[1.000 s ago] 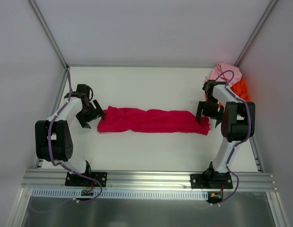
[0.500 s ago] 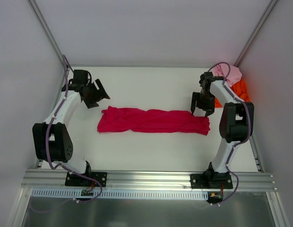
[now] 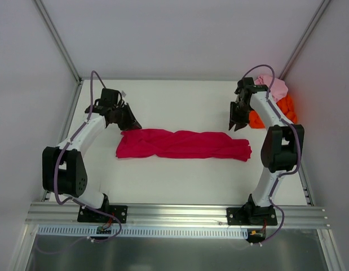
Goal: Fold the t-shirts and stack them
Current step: Fold the other side of the tshirt into a rectangle
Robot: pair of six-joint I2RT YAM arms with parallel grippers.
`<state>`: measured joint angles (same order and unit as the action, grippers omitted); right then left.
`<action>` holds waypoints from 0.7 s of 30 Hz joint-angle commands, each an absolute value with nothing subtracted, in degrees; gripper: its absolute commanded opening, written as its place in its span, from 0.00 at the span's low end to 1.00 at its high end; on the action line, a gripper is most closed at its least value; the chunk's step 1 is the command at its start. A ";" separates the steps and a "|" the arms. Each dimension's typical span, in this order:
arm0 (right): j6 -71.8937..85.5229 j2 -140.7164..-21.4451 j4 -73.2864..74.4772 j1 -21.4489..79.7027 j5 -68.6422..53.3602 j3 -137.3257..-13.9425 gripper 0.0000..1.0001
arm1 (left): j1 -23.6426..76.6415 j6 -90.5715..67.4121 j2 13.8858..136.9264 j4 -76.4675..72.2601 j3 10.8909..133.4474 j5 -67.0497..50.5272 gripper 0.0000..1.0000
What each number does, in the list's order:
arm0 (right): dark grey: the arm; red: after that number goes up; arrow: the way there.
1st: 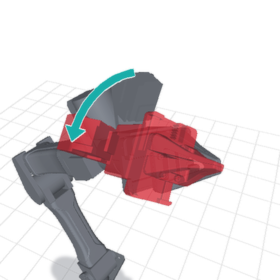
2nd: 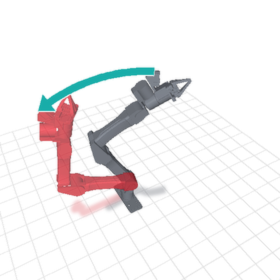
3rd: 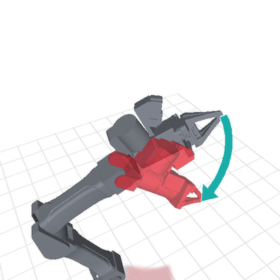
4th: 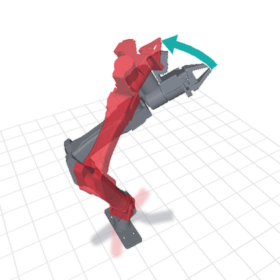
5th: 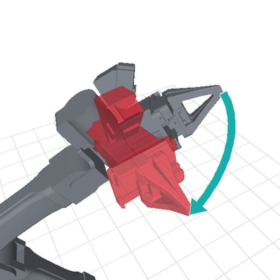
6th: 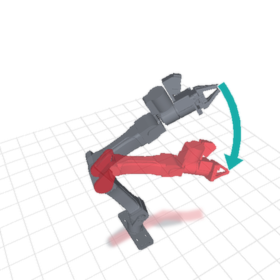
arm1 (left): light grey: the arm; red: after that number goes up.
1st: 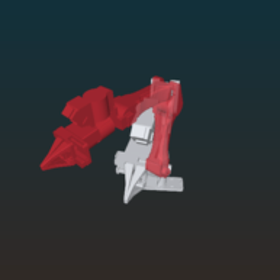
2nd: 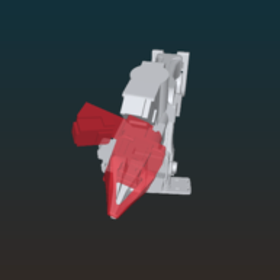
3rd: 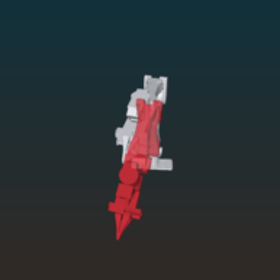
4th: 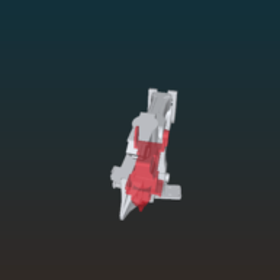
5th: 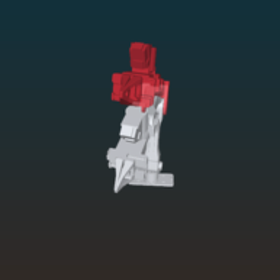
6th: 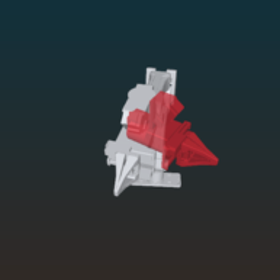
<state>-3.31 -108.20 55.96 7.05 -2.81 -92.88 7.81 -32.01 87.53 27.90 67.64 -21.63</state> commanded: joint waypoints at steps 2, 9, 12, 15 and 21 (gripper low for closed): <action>-2.64 -104.85 58.27 8.17 -7.73 -94.13 0.17 | 8.61 -32.52 87.98 25.93 65.05 -23.73 0.00; -1.76 -103.89 57.57 10.63 -12.56 -89.56 0.01 | 9.14 -32.52 91.40 25.75 64.16 -21.98 0.00; -1.41 -103.54 57.74 11.16 -13.01 -87.89 0.01 | 9.40 -32.52 92.63 25.23 63.46 -21.80 0.00; -1.14 -103.71 58.79 11.25 -13.44 -87.10 0.02 | 9.76 -32.43 94.21 26.45 63.63 -20.31 0.00; -1.05 -103.10 59.07 11.69 -11.25 -85.87 0.01 | 9.93 -32.78 99.66 30.59 65.57 -16.62 0.00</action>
<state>-1.72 -106.48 57.36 11.29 -11.79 -86.59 9.45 -32.25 98.13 27.92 64.20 -19.20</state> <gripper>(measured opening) 0.017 0.006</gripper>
